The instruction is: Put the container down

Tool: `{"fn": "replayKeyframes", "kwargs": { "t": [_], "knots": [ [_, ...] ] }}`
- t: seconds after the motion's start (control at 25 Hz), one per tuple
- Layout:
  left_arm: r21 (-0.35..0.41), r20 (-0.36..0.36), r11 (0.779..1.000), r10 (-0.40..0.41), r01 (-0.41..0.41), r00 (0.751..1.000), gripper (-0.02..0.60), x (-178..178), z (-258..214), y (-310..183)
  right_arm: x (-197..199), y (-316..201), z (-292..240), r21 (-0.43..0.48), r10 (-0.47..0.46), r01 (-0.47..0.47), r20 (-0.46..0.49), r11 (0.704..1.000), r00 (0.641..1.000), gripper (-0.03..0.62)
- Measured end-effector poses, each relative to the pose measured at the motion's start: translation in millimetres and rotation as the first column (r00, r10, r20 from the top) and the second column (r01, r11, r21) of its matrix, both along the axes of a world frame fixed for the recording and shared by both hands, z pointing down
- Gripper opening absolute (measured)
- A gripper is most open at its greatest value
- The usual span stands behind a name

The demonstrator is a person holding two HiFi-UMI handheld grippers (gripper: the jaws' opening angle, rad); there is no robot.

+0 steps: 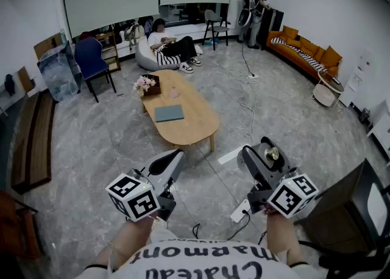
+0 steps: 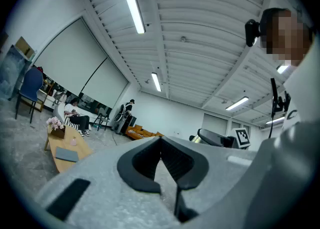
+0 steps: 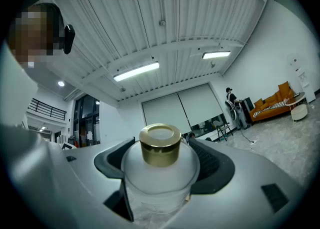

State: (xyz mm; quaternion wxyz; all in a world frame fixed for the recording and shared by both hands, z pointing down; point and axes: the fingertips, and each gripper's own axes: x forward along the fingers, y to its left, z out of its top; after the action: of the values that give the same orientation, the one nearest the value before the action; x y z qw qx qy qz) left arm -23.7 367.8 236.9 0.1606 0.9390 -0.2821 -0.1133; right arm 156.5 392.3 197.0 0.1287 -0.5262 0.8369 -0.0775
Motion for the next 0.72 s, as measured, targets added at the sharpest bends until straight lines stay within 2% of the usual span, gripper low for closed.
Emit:
{"fn": "replayKeyframes", "kwargs": {
  "t": [0.2,0.36,0.52,0.72],
  "knots": [
    [-0.009,-0.003,1.0,-0.001,0.001,1.0,0.014,1,4,2,6,5,8,-0.009,0.01,-0.01,0.009,1.0,1.0,0.336],
    [-0.023,-0.012,1.0,0.001,-0.001,1.0,0.014,-1,7,-14,8,-15,12,-0.025,0.011,-0.01,0.047,1.0,0.999,0.336],
    [-0.032,-0.012,0.999,0.009,-0.009,1.0,0.014,-6,9,-51,5,-54,13,-0.037,0.015,-0.012,0.091,0.999,0.996,0.336],
    [-0.011,-0.02,0.999,0.038,-0.038,0.999,0.014,-11,0,-126,-2,-118,1,-0.025,0.044,-0.043,0.051,0.999,0.998,0.336]
  ]
}}
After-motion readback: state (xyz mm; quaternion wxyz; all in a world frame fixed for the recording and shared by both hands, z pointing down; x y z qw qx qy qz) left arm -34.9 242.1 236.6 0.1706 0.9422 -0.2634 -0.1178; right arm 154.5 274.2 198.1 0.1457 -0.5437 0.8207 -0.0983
